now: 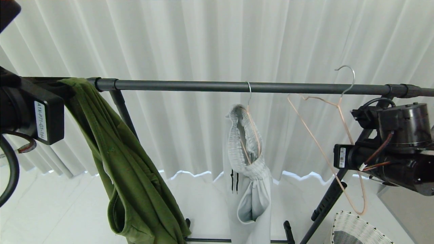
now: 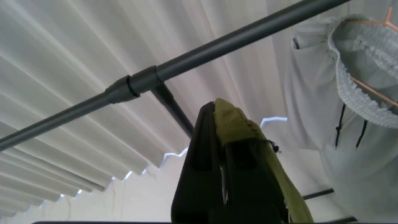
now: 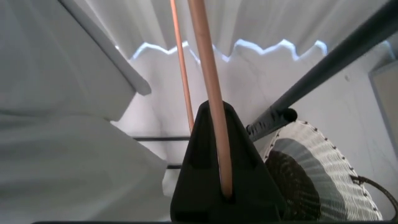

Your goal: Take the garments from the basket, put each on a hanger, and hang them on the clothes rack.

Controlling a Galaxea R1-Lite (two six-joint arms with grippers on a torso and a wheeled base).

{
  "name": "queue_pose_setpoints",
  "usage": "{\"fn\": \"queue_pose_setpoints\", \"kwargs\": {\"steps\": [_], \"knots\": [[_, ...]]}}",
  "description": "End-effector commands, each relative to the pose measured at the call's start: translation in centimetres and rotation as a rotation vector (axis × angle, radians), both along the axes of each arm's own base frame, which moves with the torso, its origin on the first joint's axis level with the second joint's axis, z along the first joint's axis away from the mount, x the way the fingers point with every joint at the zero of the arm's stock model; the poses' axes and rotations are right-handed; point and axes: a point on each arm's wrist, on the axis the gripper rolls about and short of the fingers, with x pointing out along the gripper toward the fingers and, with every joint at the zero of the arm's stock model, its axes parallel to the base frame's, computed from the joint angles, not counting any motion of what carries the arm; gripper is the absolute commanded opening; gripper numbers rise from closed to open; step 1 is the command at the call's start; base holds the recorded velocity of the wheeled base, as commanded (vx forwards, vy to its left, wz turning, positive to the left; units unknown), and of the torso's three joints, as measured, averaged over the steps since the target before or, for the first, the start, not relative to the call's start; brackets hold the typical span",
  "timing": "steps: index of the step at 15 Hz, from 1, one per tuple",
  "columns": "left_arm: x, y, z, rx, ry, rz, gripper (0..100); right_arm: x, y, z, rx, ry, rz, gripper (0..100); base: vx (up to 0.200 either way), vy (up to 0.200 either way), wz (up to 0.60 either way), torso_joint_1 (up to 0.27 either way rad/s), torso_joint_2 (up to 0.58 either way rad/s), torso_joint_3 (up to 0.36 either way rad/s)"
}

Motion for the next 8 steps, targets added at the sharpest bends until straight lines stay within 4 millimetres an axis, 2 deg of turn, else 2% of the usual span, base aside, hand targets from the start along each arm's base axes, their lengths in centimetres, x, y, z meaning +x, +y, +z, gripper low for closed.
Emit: {"fn": "queue_pose_setpoints", "kwargs": {"steps": [1,5,8], "knots": [[0.0,0.0,0.0,0.005,0.0,0.001,0,-2.3,-0.6,0.8,0.019,-0.035,0.028,0,-0.2,0.0,0.0,0.002,0.0,0.002],[0.0,0.0,0.0,0.004,-0.001,0.001,0,-5.0,-0.5,0.1,0.01,-0.032,0.09,0,-0.2,0.0,0.0,0.0,0.0,0.001],[0.0,0.0,0.0,0.005,0.0,0.001,0,-5.5,-0.6,0.6,0.017,-0.05,0.104,0,-0.2,0.0,0.0,-0.002,0.0,0.004]]}}
